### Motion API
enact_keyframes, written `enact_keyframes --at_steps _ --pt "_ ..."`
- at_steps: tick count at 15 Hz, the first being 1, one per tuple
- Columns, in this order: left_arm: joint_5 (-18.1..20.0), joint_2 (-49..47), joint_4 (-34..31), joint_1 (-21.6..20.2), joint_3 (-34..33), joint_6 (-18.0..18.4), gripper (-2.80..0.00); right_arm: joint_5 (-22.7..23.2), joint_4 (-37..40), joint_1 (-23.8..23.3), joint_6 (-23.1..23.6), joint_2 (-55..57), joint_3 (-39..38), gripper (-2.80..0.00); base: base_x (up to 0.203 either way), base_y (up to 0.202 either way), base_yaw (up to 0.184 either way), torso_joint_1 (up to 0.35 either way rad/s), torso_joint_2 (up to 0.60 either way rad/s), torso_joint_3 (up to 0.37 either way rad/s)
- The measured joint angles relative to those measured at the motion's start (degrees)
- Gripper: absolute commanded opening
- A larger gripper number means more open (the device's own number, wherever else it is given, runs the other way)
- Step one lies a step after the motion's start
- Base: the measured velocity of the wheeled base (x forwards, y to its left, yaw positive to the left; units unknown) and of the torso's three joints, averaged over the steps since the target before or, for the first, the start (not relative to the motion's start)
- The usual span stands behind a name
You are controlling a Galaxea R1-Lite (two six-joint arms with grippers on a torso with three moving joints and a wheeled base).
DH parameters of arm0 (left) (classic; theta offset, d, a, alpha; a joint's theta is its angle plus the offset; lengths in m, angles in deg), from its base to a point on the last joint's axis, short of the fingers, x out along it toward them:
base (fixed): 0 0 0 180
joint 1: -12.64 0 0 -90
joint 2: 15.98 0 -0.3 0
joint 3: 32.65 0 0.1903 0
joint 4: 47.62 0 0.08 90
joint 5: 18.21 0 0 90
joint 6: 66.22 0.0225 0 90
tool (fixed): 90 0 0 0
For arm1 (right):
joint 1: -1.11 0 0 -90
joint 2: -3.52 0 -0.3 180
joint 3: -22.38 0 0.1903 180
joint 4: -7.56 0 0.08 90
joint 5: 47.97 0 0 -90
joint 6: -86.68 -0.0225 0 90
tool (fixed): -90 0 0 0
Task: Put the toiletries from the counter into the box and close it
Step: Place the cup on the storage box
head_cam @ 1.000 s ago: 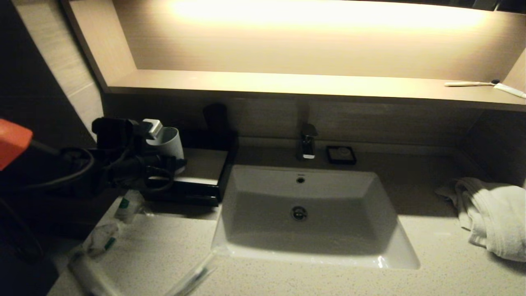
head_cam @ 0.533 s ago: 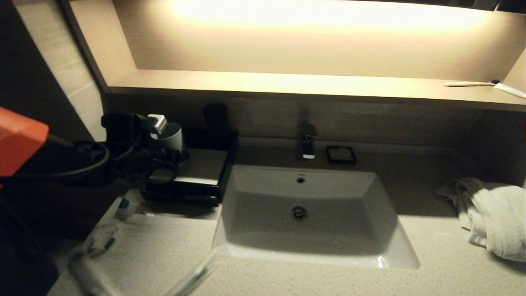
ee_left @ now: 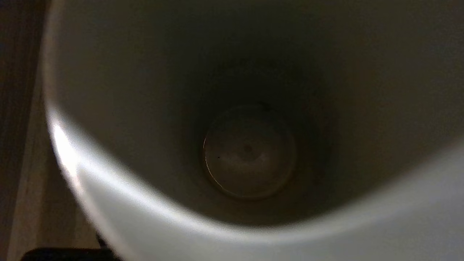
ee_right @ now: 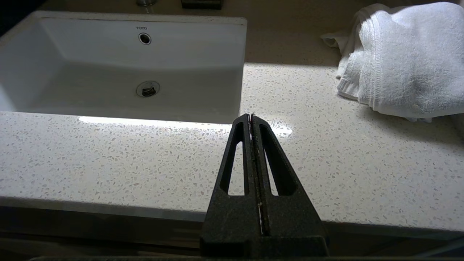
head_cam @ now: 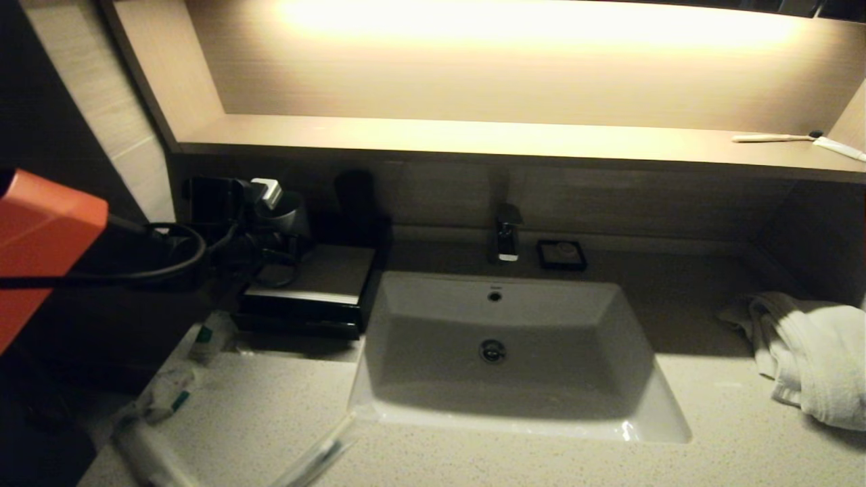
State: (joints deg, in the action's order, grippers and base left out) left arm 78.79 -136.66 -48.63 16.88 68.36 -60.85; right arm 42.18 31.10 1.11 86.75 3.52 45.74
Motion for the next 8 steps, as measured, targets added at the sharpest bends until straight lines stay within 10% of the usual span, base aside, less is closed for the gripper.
enact_keyframes --at_steps 8 --pt "-1.2 -4.8 -1.3 0.6 7.5 -0.1 -2.80 0.0 0.0 0.0 0.0 0.0 0.0 -2.80 0.000 0.000 0.000 0.000 0.00 0.000"
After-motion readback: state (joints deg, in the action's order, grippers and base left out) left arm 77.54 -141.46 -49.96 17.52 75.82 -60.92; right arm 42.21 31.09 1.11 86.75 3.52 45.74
